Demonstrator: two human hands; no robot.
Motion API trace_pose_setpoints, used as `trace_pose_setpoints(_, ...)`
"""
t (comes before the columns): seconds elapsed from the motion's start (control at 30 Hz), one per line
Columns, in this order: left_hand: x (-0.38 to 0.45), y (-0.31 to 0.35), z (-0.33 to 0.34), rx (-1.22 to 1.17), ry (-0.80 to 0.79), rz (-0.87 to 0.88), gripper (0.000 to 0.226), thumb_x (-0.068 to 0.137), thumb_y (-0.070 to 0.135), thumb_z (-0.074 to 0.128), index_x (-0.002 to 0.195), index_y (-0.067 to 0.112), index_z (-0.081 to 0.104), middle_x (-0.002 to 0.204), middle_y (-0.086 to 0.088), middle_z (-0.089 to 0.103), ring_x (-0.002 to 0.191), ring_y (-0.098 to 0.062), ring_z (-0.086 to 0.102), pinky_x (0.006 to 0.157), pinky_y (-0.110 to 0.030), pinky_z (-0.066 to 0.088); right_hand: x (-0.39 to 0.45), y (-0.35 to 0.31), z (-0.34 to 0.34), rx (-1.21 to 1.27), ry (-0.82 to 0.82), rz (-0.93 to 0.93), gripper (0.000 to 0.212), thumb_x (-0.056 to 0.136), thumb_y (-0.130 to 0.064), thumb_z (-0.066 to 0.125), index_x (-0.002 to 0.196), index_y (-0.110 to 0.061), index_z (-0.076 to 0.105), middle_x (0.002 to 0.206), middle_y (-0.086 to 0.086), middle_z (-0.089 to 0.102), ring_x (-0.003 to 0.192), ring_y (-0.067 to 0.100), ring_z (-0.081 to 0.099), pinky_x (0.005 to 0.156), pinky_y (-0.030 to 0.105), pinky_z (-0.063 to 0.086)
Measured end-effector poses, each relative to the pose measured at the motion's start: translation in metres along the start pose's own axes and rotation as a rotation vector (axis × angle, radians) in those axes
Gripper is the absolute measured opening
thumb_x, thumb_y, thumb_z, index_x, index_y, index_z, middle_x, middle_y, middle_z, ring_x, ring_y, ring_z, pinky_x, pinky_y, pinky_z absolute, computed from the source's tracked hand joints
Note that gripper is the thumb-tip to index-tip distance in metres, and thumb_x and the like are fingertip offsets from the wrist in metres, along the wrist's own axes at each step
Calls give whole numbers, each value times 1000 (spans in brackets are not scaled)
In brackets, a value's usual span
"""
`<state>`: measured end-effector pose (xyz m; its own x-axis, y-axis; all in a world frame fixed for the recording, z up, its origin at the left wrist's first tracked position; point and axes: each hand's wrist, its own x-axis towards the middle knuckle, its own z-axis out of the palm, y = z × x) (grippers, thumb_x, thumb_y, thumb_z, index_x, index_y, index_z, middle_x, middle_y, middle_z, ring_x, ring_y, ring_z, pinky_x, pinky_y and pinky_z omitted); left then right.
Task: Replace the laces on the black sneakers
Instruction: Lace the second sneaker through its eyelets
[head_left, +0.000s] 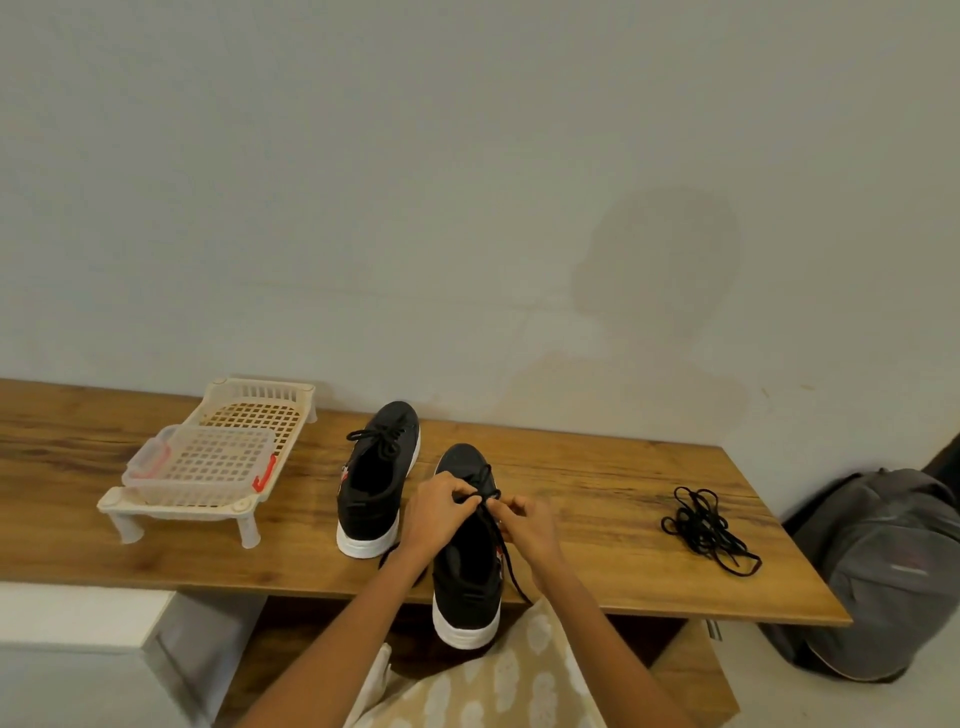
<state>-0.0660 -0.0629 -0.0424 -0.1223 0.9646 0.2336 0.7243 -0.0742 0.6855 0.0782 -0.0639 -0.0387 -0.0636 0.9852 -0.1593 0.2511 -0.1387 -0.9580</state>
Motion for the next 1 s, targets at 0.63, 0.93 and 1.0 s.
trace_pose_setpoints(0.63, 6, 0, 3, 56, -49, 10, 20, 88, 30, 63, 103, 20, 73, 107, 5, 70, 101, -11, 62, 86, -27, 48, -14, -15, -26, -92, -263, 124, 22, 98, -23, 47, 79, -14, 54, 79, 5, 57, 80, 16, 56, 76, 30, 50)
trace_pose_setpoints(0.93, 7, 2, 4, 100, -117, 21, 24, 94, 29, 55, 114, 26, 67, 115, 5, 66, 108, -15, 58, 89, -31, 47, -5, -23, -15, -144, -52, 167, 18, 100, -28, 44, 88, -15, 47, 83, 2, 51, 72, 12, 51, 64, 24, 49)
trace_pose_setpoints(1.0, 10, 2, 5, 91, -150, 19, 23, 94, 28, 55, 114, 26, 68, 116, 5, 66, 110, -15, 58, 90, -31, 48, 1, -23, -13, -138, -17, 133, 12, 99, -25, 47, 99, -13, 48, 95, 3, 53, 83, 14, 54, 61, 21, 49)
